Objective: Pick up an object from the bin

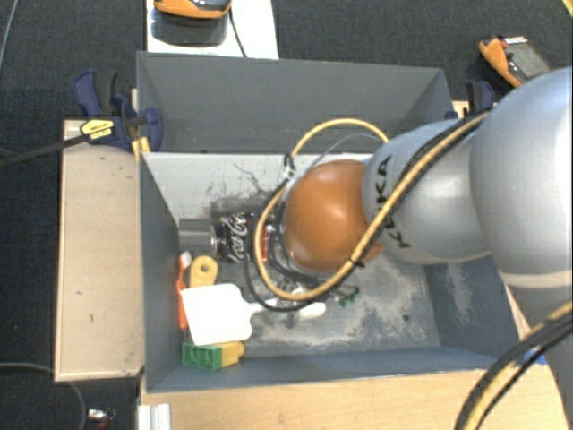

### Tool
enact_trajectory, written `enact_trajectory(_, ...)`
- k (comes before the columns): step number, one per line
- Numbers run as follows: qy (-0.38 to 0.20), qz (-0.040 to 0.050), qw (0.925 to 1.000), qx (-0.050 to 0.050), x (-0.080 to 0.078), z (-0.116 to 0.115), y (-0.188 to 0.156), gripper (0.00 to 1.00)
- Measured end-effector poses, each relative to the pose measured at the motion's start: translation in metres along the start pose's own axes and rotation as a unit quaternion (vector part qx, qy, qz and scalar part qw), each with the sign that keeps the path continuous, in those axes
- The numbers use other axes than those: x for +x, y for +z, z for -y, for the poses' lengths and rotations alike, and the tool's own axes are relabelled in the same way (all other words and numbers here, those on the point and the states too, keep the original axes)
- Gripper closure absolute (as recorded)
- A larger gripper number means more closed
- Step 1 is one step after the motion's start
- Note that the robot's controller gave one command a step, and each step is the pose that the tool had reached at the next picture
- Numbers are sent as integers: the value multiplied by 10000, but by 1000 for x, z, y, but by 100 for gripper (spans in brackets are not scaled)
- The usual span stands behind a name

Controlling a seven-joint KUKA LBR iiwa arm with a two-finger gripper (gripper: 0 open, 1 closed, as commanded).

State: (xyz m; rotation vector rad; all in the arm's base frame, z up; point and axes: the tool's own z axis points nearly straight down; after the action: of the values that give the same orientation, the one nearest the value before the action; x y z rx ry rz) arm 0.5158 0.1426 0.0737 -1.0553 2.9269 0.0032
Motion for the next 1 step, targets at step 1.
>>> enact_trajectory(1, 12, -3, 10000, -2, 0, 0, 0, 100)
